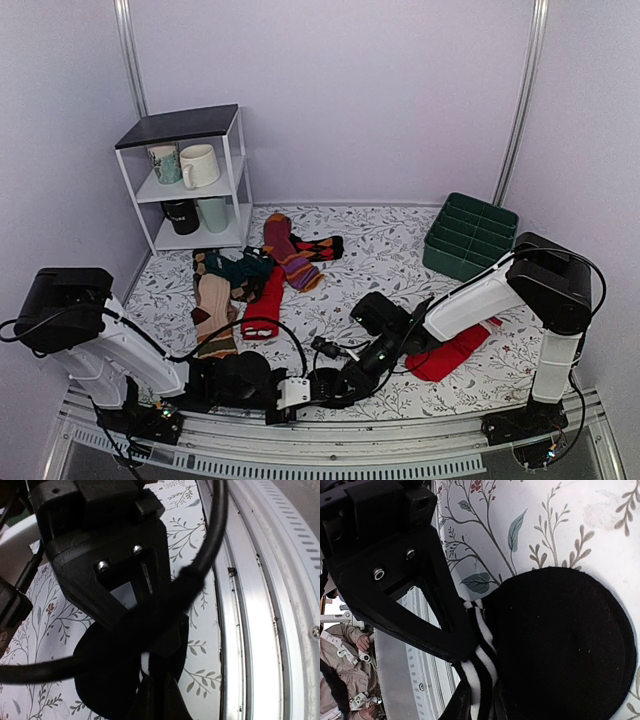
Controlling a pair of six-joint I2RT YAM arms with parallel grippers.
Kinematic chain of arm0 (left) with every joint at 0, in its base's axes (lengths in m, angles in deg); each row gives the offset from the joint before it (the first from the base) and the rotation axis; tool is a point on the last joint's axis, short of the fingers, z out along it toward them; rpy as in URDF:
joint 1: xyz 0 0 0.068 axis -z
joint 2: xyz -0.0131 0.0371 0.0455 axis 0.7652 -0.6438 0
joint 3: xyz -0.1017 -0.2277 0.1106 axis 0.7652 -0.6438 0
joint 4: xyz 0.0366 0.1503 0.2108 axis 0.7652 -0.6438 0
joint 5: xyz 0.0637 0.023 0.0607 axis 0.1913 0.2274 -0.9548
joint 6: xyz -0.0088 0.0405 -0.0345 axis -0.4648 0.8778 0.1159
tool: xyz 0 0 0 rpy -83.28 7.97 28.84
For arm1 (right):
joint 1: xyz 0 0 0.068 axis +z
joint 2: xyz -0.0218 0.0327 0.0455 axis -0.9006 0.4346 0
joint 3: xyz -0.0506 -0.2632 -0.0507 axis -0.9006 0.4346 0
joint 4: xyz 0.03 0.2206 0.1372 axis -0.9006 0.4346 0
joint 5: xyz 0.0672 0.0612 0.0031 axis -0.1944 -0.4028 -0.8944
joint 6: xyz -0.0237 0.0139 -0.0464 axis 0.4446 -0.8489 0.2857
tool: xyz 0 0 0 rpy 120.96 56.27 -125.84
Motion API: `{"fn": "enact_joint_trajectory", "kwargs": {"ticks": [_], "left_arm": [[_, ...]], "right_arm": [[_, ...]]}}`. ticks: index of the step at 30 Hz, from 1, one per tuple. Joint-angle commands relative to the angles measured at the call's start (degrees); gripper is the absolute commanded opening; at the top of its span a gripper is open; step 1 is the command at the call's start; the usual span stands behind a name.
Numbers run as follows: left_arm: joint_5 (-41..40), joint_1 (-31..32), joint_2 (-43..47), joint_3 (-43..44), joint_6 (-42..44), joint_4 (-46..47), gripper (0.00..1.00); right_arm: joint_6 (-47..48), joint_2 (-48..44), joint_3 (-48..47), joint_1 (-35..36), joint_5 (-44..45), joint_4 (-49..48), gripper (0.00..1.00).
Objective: Roll the socks
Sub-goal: Roll the sock at the center of the board.
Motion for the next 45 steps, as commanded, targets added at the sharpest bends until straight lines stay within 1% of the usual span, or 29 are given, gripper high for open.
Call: {"fn": "enact_joint_trajectory", "kwargs": {"ticks": [1, 5, 9, 10, 11, 13, 15, 16, 18, 20, 24, 27, 30, 34, 40, 43, 45], "left_arm": [[1.18, 0.62, -1.24, 1.24, -1.98, -4.65, 0.00], [4.56, -0.03, -2.11, 1.54, -4.87, -7.79, 0.00], [8.49, -1.82, -3.06, 3.43, -8.11, -12.75, 0.00], [9.28, -2.18, -2.84, 3.51, -8.63, -13.41, 0.00], [10.04, -2.60, -2.64, 3.60, -9.24, -13.99, 0.00], [12.23, -3.77, -2.70, 3.89, -10.44, -15.24, 0.00], [14.94, -4.96, -3.46, 4.52, -11.77, -16.56, 0.00], [16.17, -5.58, -3.92, 4.93, -12.37, -17.43, 0.00], [18.79, -6.66, -4.68, 5.83, -13.21, -19.38, 0.00], [21.15, -7.62, -5.26, 6.42, -13.78, -20.71, 0.00], [25.28, -9.50, -7.53, 7.85, -15.05, -22.91, 0.00], [26.20, -10.02, -8.56, 8.74, -15.77, -24.00, 0.00], [26.79, -10.55, -8.64, 8.86, -16.51, -24.19, 0.00], [27.36, -11.19, -9.31, 9.20, -17.34, -24.53, 0.00], [28.79, -11.77, -10.26, 9.62, -17.39, -24.41, 0.00], [29.45, -12.27, -10.49, 9.34, -17.45, -23.94, 0.00], [29.91, -12.47, -10.50, 8.98, -17.56, -23.31, 0.00]], "right_arm": [[-0.86, 2.98, 4.10, 0.87, 7.27, 6.05, 0.19], [-1.13, -3.10, 7.49, 0.88, 14.70, -3.23, 0.27], [2.27, -11.67, 11.44, 0.85, 21.77, -12.13, 0.31], [3.76, -14.27, 13.27, 0.86, 23.44, -15.49, 0.32], [4.74, -17.31, 15.93, 0.95, 24.87, -19.22, 0.37], [7.24, -22.87, 21.82, 1.05, 26.91, -28.39, 0.43], [9.69, -26.79, 26.06, 1.33, 28.17, -34.86, 0.44], [10.77, -28.26, 27.62, 1.98, 29.03, -35.97, 0.44], [17.27, -29.76, 29.48, 3.98, 30.08, -36.41, 0.45], [20.52, -29.46, 29.77, 5.71, 30.27, -35.62, 0.47], [23.54, -26.18, 28.98, 9.15, 31.89, -34.00, 0.47], [25.85, -22.39, 26.99, 11.40, 32.28, -31.18, 0.47], [26.84, -20.23, 25.62, 12.82, 32.86, -28.58, 0.47], [26.70, -20.34, 25.81, 13.43, 32.53, -26.94, 0.47], [26.63, -17.36, 24.50, 14.40, 36.52, -26.47, 0.47], [26.84, -15.17, 23.53, 14.50, 36.57, -26.17, 0.46], [26.73, -13.76, 22.43, 14.59, 36.84, -24.97, 0.42]]}}
